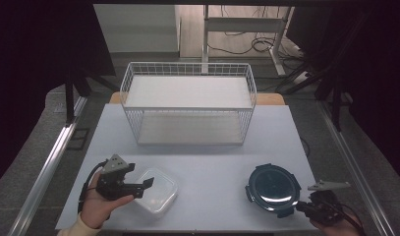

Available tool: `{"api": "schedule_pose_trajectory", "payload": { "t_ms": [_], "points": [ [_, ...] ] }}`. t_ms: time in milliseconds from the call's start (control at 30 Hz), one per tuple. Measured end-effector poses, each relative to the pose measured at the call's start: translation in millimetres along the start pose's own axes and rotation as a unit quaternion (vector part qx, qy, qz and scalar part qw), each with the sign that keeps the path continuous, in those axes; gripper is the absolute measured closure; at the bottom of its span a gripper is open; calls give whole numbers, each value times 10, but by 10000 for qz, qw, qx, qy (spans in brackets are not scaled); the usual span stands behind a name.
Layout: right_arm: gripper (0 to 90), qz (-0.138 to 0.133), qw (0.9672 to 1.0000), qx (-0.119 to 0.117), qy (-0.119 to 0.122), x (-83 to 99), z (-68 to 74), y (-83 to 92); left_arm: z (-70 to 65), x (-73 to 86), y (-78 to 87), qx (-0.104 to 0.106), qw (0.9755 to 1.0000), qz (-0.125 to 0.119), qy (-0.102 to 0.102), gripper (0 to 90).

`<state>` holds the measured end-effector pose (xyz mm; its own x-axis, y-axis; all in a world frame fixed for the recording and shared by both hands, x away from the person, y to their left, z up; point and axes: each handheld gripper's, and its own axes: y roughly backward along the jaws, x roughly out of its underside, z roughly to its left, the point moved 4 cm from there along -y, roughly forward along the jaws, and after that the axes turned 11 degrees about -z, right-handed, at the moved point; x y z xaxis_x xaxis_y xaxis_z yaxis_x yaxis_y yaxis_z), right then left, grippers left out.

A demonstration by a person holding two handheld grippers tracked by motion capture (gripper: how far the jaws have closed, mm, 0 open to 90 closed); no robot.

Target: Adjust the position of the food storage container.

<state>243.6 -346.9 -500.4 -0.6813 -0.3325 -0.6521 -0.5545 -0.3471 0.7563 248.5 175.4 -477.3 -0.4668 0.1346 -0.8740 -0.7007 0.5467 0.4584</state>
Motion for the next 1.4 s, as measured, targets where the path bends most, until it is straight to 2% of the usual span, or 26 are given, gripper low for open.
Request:
{"api": "schedule_pose_trajectory", "payload": {
  "t_ms": [267,300,433,867,1400],
  "points": [
    [894,95,9996,-206,143,-101,132,-136,0,-9,6,-14,10000,-11,-10,164],
    [894,140,9993,-262,247,-134,176,-173,8,-6,7,-18,10000,-8,-4,164],
    [895,147,9988,-303,350,-187,242,-234,27,-4,12,-38,10000,-10,47,164],
    [895,116,9975,-402,570,-340,408,-406,52,11,-2,-54,10000,12,39,164],
    [894,163,9917,-683,1081,-674,785,-721,40,14,-13,-64,10000,30,10,163]
  ]
}}
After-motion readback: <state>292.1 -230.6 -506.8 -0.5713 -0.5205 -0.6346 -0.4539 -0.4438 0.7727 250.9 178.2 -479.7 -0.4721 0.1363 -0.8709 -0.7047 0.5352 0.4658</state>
